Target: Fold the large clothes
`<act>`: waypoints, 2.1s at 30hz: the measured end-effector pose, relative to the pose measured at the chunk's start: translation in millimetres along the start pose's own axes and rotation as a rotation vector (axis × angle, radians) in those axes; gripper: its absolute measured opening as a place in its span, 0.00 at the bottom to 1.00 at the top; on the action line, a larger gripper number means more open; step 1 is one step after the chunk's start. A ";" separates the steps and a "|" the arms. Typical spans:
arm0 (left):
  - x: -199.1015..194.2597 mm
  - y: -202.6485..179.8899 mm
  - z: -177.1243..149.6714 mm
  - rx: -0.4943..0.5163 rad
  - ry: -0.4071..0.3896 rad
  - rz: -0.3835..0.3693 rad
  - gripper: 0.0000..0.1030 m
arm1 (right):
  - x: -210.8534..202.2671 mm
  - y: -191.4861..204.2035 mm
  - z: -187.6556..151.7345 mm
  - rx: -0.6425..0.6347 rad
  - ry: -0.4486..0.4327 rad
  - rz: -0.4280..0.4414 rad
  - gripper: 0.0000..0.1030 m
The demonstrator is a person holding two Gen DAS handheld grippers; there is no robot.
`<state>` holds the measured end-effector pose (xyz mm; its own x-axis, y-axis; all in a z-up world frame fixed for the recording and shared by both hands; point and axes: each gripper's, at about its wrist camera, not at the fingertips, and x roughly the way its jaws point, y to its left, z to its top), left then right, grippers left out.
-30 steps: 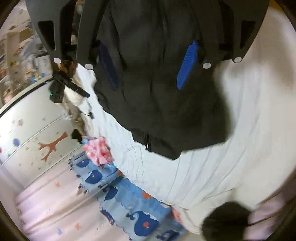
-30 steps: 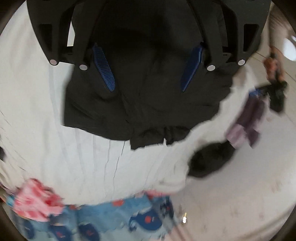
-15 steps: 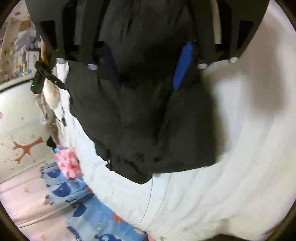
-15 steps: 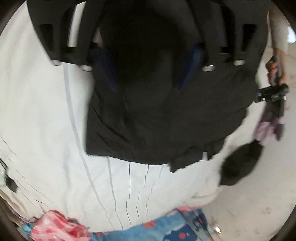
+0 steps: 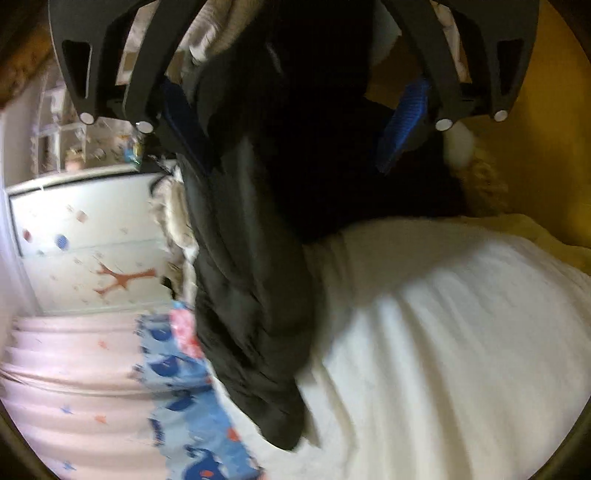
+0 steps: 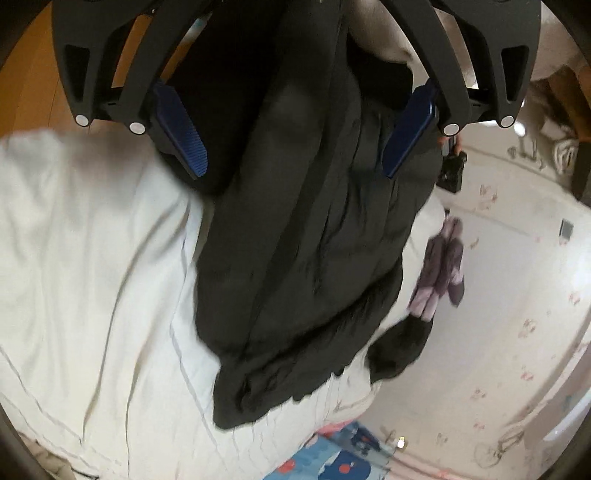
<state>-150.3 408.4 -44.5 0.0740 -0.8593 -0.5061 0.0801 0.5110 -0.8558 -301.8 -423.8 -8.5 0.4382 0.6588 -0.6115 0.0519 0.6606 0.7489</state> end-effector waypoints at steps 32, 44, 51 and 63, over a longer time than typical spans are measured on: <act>-5.8 -116.0 -38.6 0.250 -0.121 -0.040 0.13 | -37.8 36.7 -73.4 -0.045 -0.307 0.339 0.06; 23.9 -32.6 -46.5 0.093 0.041 -0.016 0.73 | -22.4 -31.7 -98.6 0.096 -0.044 0.248 0.48; 19.9 -49.2 -38.1 0.140 -0.053 -0.019 0.42 | -4.5 -7.3 -99.1 0.049 -0.077 0.294 0.44; -6.1 -91.8 -43.3 0.286 -0.143 -0.143 0.13 | -33.5 34.3 -89.9 -0.103 -0.301 0.478 0.07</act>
<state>-201.2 365.7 32.5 0.1789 -0.9209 -0.3462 0.3735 0.3891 -0.8421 -395.3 -390.9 14.7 0.6280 0.7718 -0.1000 -0.2963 0.3560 0.8863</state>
